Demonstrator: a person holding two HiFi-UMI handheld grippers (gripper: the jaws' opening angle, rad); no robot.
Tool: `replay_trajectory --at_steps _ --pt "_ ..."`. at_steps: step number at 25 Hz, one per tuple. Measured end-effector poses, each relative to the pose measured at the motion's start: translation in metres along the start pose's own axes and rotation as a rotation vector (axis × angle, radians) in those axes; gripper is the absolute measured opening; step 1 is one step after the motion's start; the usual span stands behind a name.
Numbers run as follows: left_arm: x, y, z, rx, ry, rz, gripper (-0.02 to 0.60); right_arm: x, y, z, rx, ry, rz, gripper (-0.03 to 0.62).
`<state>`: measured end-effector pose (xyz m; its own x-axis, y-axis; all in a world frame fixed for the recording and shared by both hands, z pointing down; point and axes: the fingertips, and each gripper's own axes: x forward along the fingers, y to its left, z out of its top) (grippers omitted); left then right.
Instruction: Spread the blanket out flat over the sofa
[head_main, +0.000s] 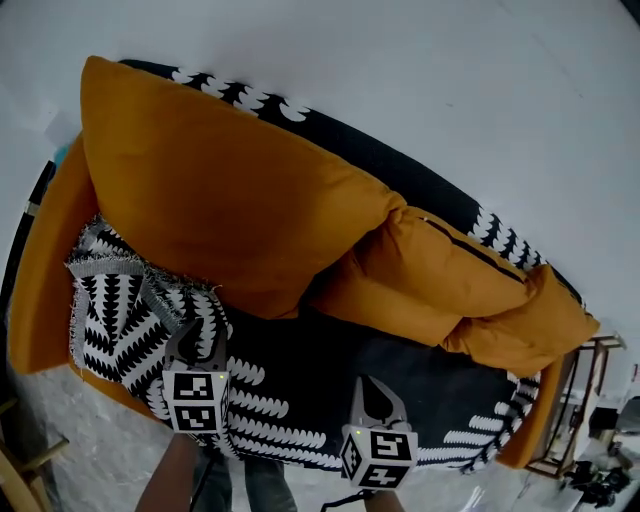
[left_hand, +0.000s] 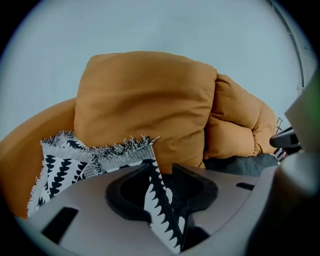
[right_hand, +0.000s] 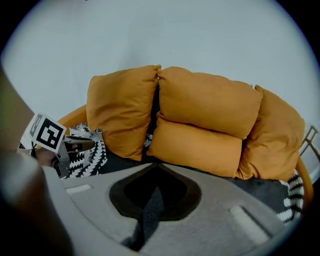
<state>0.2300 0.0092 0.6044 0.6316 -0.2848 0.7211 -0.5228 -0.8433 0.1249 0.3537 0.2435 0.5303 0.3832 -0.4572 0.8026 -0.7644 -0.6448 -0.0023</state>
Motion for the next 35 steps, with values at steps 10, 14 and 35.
replay_trajectory --at_steps 10,14,35 --pt "0.027 0.011 0.007 -0.076 0.001 0.05 0.144 0.014 -0.024 0.0 0.004 0.008 -0.015 0.005" --pt "0.036 0.012 0.005 -0.1 0.002 0.048 0.144 0.018 -0.03 0.001 0.013 0.009 -0.015 0.005" --pt "0.068 0.015 0.011 -0.134 -0.029 0.0 0.12 0.041 -0.036 0.008 0.0 0.016 0.027 0.005"
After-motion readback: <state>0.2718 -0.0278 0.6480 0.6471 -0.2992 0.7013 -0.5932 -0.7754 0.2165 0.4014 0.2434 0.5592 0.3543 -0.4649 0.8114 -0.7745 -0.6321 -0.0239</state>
